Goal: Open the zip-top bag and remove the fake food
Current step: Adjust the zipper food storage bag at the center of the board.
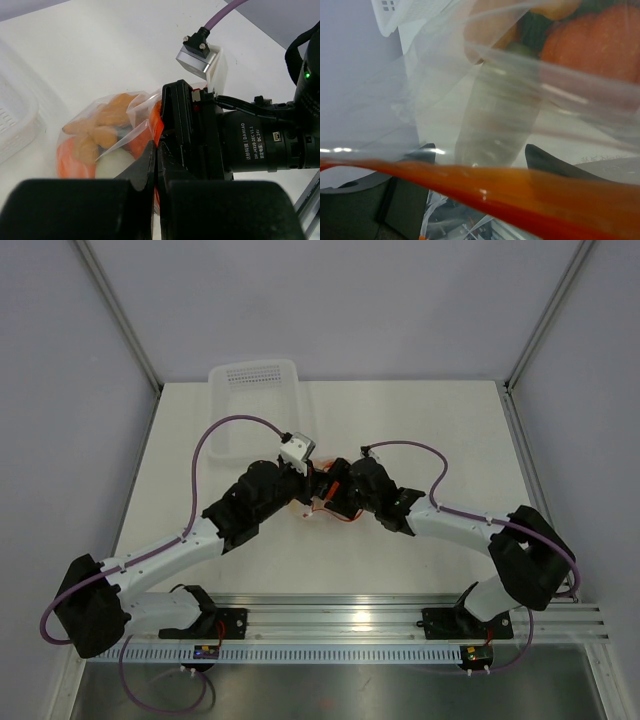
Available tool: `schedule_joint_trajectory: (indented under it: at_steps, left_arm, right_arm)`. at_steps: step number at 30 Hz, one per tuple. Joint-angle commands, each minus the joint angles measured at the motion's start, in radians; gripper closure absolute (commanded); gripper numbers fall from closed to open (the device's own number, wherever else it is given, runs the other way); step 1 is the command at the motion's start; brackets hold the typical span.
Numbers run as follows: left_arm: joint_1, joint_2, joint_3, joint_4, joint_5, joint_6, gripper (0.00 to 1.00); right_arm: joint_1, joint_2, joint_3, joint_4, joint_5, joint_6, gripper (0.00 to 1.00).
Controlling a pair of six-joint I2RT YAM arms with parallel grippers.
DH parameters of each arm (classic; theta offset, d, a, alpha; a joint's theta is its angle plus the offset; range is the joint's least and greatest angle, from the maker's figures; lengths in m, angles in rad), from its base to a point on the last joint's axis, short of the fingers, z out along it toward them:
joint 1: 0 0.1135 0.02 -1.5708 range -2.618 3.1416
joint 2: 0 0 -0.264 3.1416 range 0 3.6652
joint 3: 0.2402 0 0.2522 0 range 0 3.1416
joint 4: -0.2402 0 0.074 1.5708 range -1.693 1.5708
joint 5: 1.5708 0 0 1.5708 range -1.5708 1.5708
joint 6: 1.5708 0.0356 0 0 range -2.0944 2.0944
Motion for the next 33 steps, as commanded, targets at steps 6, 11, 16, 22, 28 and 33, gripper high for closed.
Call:
schedule_joint_trajectory:
  at_steps: [6,11,16,22,28,33]
  left_arm:
    - [-0.004,-0.003,0.003,0.068,0.015,-0.005,1.00]
    - [-0.004,0.025,0.026,0.038,-0.027,-0.002,1.00]
    - [-0.004,0.043,0.036,0.024,-0.035,0.000,1.00]
    - [-0.004,0.040,0.036,0.025,-0.033,0.004,1.00]
    - [-0.004,0.039,0.035,0.030,-0.022,0.009,1.00]
    - [-0.002,0.030,0.027,0.045,-0.015,0.009,1.00]
  right_arm:
    - [-0.006,0.075,0.041,0.034,-0.074,0.023,0.21]
    - [-0.006,-0.117,-0.002,-0.082,0.075,-0.053,0.20]
    - [-0.005,-0.304,-0.025,-0.184,0.193,-0.141,0.20]
    - [-0.005,-0.398,0.001,-0.253,0.131,-0.414,0.26]
    - [-0.006,-0.410,-0.040,-0.166,-0.067,-0.442,0.24]
    - [-0.006,-0.389,-0.070,0.028,-0.295,-0.388,0.25]
